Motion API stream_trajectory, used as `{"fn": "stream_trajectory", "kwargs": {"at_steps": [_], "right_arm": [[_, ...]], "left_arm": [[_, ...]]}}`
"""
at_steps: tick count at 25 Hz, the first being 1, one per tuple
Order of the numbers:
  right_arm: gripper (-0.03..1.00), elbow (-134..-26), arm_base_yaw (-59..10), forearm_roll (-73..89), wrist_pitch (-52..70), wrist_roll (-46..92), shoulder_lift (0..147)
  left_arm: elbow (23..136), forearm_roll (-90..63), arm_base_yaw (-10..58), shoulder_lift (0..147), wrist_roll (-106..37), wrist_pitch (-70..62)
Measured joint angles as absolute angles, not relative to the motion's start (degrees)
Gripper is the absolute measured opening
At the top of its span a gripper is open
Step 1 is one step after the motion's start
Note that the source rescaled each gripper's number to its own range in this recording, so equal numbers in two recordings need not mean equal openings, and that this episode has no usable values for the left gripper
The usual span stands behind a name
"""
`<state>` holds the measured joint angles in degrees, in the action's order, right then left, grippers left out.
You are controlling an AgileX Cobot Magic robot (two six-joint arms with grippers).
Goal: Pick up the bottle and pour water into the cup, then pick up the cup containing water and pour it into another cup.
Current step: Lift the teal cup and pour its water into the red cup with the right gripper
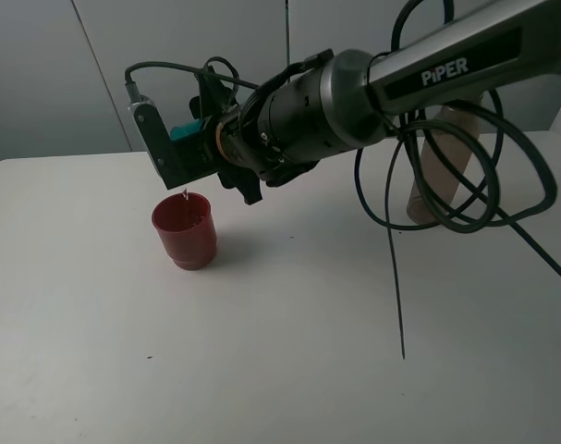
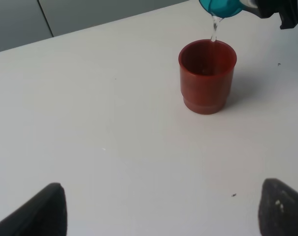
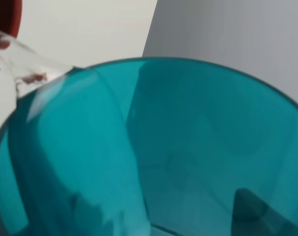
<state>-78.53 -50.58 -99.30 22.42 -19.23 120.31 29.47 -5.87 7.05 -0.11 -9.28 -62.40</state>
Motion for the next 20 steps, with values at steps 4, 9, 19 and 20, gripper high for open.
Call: {"fn": "stream_trajectory", "kwargs": {"at_steps": [4,9,19,20], "right_arm": [[0.05,-78.53,-50.58,-99.30,22.42,-18.85,120.31],[0.05,-78.53,-50.58,-99.30,22.42,-16.73,120.31],[0.05,-78.53,-50.58,-99.30,22.36,-10.86,120.31],[0.05,-78.53,-50.58,-99.30,22.36,-10.46,120.31]], "left_arm": [[29.47,-5.87,7.05,-0.11,-9.28,-62.40],[29.47,-5.87,7.05,-0.11,-9.28,-62.40],[29.47,-5.87,7.05,-0.11,-9.28,-62.40],[29.47,-5.87,7.05,-0.11,-9.28,-62.40]]}}
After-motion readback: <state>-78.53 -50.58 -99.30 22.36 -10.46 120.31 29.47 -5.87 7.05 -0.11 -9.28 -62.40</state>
